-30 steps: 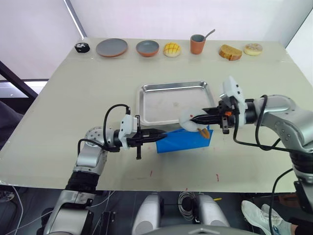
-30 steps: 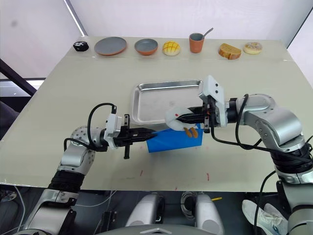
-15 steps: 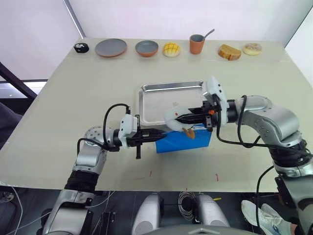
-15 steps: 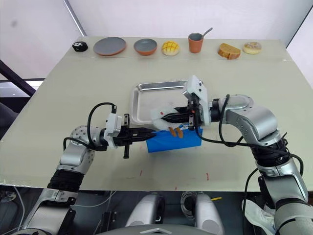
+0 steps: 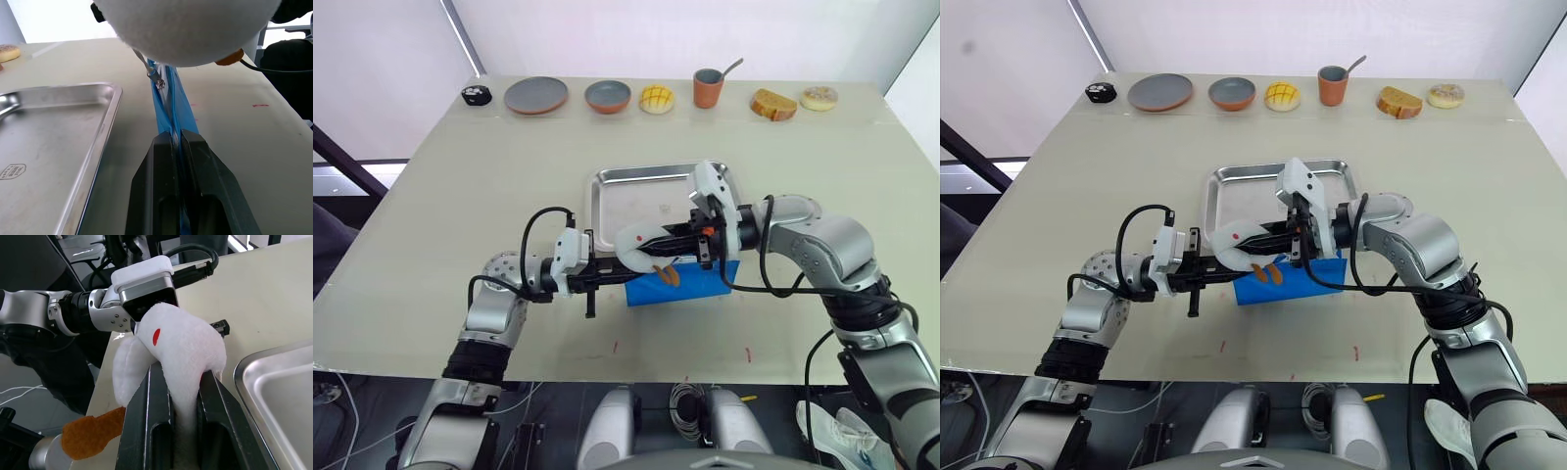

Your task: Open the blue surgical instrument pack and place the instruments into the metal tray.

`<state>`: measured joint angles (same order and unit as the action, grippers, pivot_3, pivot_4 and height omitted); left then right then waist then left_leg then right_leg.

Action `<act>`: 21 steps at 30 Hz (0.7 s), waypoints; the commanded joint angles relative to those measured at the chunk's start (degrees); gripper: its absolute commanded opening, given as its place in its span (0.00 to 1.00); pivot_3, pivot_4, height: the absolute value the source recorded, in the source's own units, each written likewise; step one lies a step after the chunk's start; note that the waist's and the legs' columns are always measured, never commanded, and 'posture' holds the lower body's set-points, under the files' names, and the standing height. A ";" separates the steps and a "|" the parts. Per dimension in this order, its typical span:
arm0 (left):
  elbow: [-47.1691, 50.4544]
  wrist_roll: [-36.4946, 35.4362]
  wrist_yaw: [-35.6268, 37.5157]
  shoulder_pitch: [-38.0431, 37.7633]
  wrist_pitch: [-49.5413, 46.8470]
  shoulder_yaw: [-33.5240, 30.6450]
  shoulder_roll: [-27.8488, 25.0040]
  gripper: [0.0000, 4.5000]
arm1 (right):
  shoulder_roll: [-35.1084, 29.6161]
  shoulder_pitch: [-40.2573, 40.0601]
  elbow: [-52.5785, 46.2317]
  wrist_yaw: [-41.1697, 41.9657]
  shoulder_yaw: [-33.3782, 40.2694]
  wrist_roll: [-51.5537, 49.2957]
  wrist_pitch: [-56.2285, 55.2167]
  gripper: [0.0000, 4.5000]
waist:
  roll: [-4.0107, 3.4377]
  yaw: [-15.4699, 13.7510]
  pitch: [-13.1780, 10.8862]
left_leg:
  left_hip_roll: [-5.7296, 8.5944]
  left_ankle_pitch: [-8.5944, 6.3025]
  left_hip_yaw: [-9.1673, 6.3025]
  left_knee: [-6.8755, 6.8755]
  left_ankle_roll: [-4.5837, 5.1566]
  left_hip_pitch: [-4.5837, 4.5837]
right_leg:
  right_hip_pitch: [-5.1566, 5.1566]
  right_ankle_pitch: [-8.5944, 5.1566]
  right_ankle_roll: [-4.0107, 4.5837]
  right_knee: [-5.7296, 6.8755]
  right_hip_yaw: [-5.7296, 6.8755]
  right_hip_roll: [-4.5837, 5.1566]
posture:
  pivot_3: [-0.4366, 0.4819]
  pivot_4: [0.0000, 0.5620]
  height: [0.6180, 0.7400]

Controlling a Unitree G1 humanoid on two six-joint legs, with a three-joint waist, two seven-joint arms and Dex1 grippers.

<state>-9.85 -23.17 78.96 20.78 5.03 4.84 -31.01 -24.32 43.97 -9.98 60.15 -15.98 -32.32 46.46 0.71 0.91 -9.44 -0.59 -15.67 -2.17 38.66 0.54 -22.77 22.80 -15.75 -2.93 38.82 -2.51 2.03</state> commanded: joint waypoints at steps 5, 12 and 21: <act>-0.49 2.70 -0.84 -0.61 -0.67 2.36 0.12 0.00 | -7.18 -3.85 -10.70 2.54 3.67 -4.73 3.19 0.01 | 0.00 -0.16 0.00 | 0.00 0.00 -0.03 0.00 0.00 -0.03 | -0.01 0.00 0.00 -0.04 0.03 0.04 | 0.48 0.27 1.00; -0.47 3.19 -1.73 -0.05 -1.15 2.74 0.69 0.00 | -13.57 -8.76 -15.36 1.52 -2.98 2.26 0.47 0.01 | 0.00 -0.18 0.00 | 0.02 0.00 -0.03 0.00 0.00 -0.02 | -0.02 0.00 -0.01 -0.03 0.04 0.03 | 0.48 0.27 1.00; -0.31 3.29 -1.38 0.45 -1.57 2.72 0.71 0.00 | -14.14 -9.93 -14.58 1.26 -8.87 6.78 -0.25 0.01 | 0.00 -0.29 0.00 | 0.03 0.00 -0.05 0.00 0.00 -0.03 | -0.02 0.00 -0.01 -0.05 0.05 0.04 | 0.48 0.27 1.00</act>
<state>-9.94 -21.52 76.80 21.66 4.08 5.14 -30.40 -38.06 34.00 -23.68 60.88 -24.50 -26.27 47.28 0.71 0.63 -9.44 -0.56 -15.68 -2.22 38.66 0.54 -22.80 22.78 -15.76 -2.94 38.77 -2.47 2.07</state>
